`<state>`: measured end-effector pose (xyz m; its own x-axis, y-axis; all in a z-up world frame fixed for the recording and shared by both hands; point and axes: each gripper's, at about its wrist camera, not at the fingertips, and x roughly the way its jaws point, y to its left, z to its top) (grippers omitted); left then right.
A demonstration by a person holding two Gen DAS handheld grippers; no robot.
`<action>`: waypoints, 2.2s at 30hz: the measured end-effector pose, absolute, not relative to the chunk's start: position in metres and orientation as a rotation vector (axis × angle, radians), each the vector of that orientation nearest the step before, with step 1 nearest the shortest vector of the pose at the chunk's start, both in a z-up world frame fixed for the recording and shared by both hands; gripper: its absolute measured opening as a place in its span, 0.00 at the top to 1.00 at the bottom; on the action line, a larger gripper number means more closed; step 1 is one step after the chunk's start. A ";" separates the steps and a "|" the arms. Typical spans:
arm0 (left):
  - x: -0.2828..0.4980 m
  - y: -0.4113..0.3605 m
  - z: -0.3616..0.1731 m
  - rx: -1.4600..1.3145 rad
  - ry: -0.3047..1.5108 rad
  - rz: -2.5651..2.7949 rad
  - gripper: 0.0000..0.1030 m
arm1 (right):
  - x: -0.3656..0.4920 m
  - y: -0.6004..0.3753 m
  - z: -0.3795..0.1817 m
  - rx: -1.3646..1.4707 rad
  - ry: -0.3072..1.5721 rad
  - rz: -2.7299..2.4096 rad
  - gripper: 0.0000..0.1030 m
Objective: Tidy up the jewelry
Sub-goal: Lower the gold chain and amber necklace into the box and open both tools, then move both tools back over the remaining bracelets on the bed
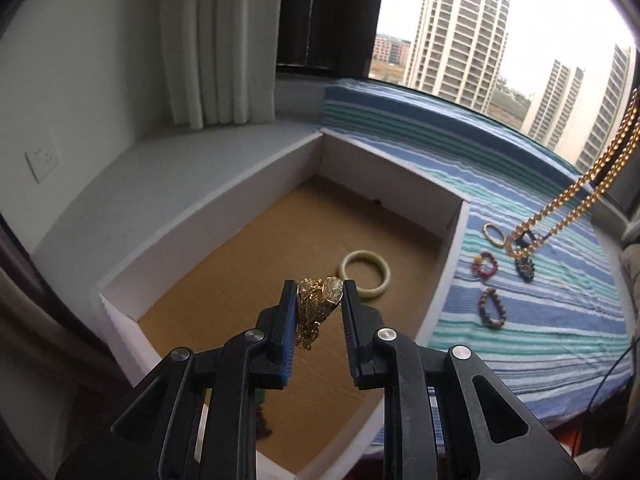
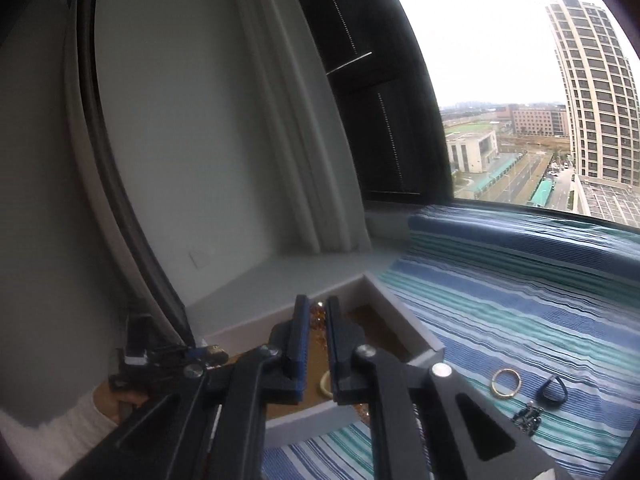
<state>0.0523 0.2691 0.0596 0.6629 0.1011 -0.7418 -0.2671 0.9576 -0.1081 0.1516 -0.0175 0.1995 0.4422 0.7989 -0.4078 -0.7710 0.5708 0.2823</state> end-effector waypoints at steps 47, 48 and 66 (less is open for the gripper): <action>0.024 0.293 -0.010 -0.325 0.864 0.404 0.19 | 0.120 0.134 -0.007 -0.299 0.863 0.943 0.25; 0.023 0.283 -0.007 -0.315 0.855 0.390 0.18 | 0.119 0.121 -0.007 -0.306 0.850 0.921 0.25; 0.072 0.048 -0.048 -0.149 0.897 -0.080 0.07 | 0.121 -0.183 -0.098 -0.217 0.844 0.193 0.25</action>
<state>0.0723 0.0480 -0.0479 0.6222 -0.1313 -0.7718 0.0071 0.9867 -0.1621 0.1214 -0.1830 -0.0983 0.6497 0.0831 -0.7556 -0.2542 0.9605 -0.1130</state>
